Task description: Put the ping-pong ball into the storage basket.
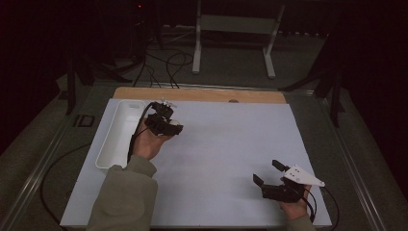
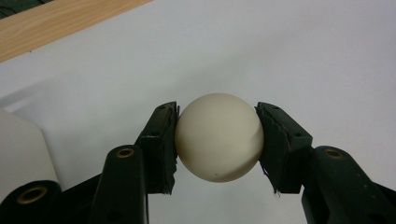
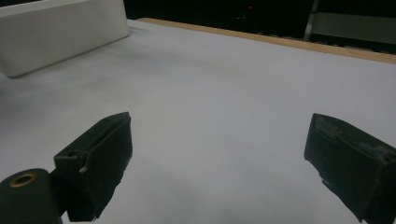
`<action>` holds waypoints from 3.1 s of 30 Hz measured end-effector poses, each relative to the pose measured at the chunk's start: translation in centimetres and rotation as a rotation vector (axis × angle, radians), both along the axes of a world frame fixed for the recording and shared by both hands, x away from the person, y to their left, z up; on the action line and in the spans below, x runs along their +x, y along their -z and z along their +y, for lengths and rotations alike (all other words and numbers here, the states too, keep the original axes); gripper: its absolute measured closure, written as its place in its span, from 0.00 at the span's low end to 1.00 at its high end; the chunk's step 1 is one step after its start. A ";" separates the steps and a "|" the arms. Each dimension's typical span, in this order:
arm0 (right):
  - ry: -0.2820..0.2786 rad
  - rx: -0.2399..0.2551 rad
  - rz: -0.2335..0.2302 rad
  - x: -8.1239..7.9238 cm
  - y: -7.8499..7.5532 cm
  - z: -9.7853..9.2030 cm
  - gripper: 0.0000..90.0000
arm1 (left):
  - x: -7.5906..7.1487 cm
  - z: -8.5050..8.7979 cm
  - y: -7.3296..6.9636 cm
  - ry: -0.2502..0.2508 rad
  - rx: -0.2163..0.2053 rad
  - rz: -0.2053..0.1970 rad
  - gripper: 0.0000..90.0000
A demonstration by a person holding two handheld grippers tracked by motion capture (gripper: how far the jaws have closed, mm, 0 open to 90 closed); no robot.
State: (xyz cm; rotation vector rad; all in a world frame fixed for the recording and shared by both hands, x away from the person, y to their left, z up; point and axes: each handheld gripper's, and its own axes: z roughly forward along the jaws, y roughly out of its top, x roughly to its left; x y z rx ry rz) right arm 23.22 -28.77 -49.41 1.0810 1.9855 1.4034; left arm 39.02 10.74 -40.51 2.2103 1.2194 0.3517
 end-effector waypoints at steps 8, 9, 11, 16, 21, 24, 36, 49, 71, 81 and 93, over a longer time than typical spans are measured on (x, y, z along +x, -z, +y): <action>-0.001 0.003 0.001 0.0 0.0 0.0 0.08 | -0.2 0.3 -0.5 0.011 0.014 -0.007 0.57; -0.001 0.003 0.001 0.0 0.0 0.0 0.08 | -0.2 0.3 -0.5 0.011 0.014 -0.007 0.57; 0.000 0.001 0.000 0.0 0.0 0.0 0.08 | -0.2 0.4 -0.6 0.013 0.017 -0.007 0.57; 0.000 0.002 0.001 0.0 0.0 0.0 0.08 | -0.3 0.6 -0.8 0.019 0.024 -0.008 0.57; 0.000 0.001 0.000 0.0 0.0 0.0 0.08 | -0.3 0.8 -0.9 0.019 0.027 -0.005 0.57; 0.000 0.001 0.000 0.0 0.0 0.0 0.08 | -0.3 0.9 -0.9 0.023 0.032 -0.003 0.57; 0.002 0.005 0.002 0.0 0.0 0.0 0.08 | -0.4 1.4 -1.1 0.043 0.039 0.004 0.57; 0.004 0.008 0.001 -0.1 -0.1 -0.1 0.08 | -0.6 1.8 -1.0 0.058 0.051 0.007 0.57; 0.002 0.008 0.002 0.0 0.0 0.0 0.08 | -0.9 3.1 -1.2 0.061 0.068 0.005 0.57; 0.003 0.006 0.003 0.0 0.0 0.0 0.08 | -0.9 3.8 -1.3 0.059 0.079 0.006 0.57; 0.004 0.007 0.006 0.0 0.0 0.0 0.08 | -1.1 4.7 -1.5 0.041 0.084 0.002 0.57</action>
